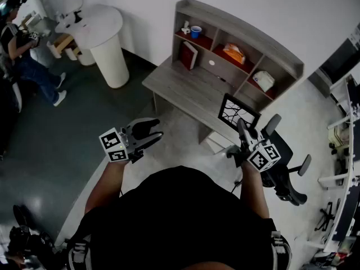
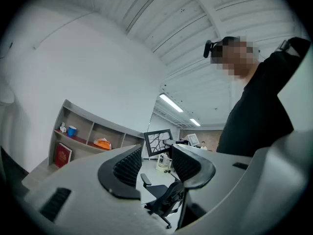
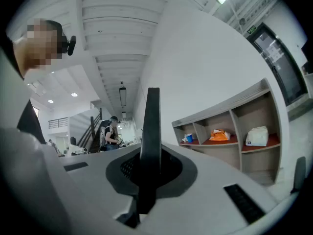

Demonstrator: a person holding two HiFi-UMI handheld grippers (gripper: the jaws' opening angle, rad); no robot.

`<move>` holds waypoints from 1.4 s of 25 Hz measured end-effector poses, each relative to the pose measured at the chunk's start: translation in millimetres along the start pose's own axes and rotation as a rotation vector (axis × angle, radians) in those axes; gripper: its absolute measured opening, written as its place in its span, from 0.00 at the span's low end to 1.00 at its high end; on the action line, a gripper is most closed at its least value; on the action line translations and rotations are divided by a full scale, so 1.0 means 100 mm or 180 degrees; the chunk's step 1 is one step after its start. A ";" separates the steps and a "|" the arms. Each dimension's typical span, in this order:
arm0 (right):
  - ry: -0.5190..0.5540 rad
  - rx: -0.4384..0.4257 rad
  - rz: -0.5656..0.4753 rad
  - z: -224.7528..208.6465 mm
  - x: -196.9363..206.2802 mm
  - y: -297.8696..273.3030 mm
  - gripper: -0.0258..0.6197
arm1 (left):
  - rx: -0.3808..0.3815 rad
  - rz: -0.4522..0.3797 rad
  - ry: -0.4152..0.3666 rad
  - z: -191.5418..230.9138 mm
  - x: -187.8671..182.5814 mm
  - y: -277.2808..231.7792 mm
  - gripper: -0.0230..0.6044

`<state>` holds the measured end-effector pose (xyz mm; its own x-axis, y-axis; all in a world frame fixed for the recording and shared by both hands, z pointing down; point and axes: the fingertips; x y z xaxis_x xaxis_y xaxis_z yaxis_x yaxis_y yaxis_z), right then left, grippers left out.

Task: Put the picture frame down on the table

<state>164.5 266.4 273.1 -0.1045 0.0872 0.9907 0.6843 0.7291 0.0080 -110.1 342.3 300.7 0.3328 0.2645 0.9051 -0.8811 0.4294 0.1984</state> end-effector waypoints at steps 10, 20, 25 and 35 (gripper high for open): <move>-0.0221 0.0092 -0.0051 -0.72 0.27 -0.15 0.07 | 0.0038 0.0205 -0.0184 0.34 0.08 -0.73 0.36; -0.0220 -0.0025 -0.0093 -0.93 0.25 -0.20 0.07 | 0.0005 0.0356 -0.0192 0.40 0.22 -1.00 0.36; -0.0225 -0.0106 -0.0113 -1.01 0.17 -0.23 0.07 | -0.0090 0.0364 -0.0162 0.39 0.23 -1.03 0.36; -0.0338 -0.0256 -0.0134 -1.38 0.16 -0.13 0.07 | -0.0210 0.0430 -0.0244 0.26 0.37 -1.43 0.36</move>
<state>253.5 165.3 307.5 -0.2072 0.1322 0.9693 0.7329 0.6773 0.0643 19.3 268.5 315.0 0.1841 0.2581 0.9484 -0.8912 0.4508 0.0503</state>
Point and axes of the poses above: the fingertips, and each gripper's own axes: y backward along the fingers, z to its left, x out of its underside, and after that the axes turned 7 degrees about y, right-handed
